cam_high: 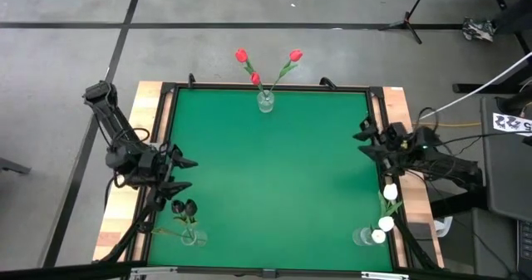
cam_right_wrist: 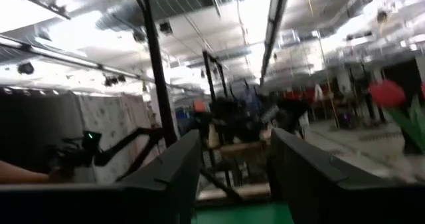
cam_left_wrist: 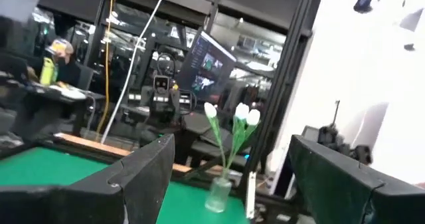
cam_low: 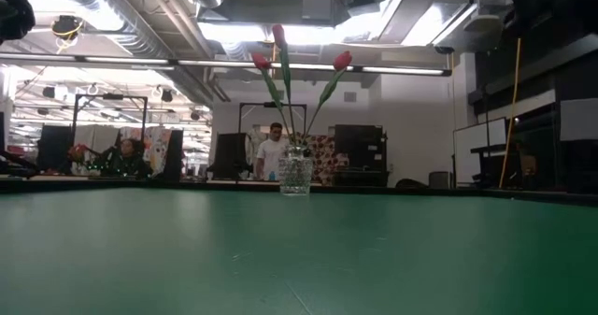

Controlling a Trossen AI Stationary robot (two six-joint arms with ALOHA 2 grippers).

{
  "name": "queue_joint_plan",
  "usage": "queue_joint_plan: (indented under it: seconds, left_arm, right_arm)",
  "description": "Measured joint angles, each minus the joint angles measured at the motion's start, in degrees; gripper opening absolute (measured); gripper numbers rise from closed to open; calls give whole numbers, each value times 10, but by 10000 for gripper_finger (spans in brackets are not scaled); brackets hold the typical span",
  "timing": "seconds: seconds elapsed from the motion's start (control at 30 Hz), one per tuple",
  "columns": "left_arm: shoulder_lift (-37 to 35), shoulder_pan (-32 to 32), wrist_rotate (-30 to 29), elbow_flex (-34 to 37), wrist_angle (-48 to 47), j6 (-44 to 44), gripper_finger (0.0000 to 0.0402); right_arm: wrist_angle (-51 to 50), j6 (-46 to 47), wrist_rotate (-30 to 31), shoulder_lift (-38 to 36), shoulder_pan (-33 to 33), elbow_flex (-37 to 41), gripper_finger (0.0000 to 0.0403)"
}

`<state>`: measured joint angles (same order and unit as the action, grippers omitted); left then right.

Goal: Sort flowers into vase by color
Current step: Return to Home Position

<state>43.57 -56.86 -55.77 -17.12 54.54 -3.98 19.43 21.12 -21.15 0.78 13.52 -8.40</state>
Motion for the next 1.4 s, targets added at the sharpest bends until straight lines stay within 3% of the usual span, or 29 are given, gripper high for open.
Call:
queue_joint_plan:
  seconds: [0.13, 0.4, 0.8, 1.27, 1.4]
  left_arm:
    - [1, 0, -12, 0, -30, -15, 294]
    - [1, 0, -125, 0, -143, 88, 294]
    - [1, 25, -127, 99, -133, 260, 294]
    - [-7, 34, -121, 156, -88, 288, 294]
    - [-66, 8, -43, 167, 68, 128, 294]
  right_arm:
    - [-2, 8, 5, 1, 0, 29, 184]
    - [3, -1, 46, 1, 0, 72, 184]
    - [-31, -11, 36, 1, 0, 76, 184]
    - [-61, -11, 36, 1, 0, 77, 184]
    - [-59, -11, 35, 1, 0, 78, 184]
